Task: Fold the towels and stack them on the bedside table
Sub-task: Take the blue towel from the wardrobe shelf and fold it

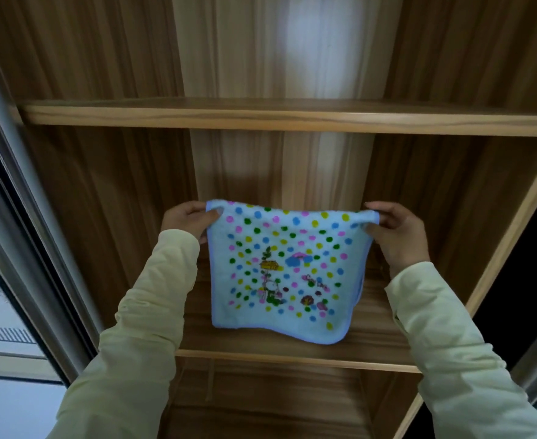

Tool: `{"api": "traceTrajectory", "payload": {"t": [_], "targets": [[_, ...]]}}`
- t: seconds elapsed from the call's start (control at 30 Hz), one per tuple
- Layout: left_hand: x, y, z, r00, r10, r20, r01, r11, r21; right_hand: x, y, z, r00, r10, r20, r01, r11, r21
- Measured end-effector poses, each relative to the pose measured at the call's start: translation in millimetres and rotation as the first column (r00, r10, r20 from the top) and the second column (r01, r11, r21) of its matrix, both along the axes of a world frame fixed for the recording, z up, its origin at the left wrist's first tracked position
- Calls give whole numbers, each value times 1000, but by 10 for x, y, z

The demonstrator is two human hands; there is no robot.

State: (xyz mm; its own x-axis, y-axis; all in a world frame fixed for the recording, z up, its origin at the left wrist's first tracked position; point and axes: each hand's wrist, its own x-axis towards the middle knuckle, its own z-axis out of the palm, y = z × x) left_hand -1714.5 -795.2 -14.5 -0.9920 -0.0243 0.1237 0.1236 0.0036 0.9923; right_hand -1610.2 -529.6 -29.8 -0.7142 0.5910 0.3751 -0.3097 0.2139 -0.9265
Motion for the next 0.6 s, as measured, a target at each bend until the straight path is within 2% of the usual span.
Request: {"api": "traceTrajectory", "payload": {"t": [0.13,0.23,0.33,0.43,0.6], "targets": [[-30,-15,-33,1000,22,-18,-21,999,45,13,4,5,1000,19,24,-16,995,-94],[17,-29,-51,998,-40,-40,42,998,43,28,-11,-3,999,36,40,-28,982,-185],[53,-41,-76,992,-114,-48,115,993,19,49,-39,-22,996,81,39,-72,977,-200],[72,-42,-103,987,-138,-77,139,990,10,46,-59,-34,984,162,77,-148,975,-166],[84,-29,-104,990,-32,-139,35,999,13,-17,-62,-65,988,110,108,-113,993,20]]}}
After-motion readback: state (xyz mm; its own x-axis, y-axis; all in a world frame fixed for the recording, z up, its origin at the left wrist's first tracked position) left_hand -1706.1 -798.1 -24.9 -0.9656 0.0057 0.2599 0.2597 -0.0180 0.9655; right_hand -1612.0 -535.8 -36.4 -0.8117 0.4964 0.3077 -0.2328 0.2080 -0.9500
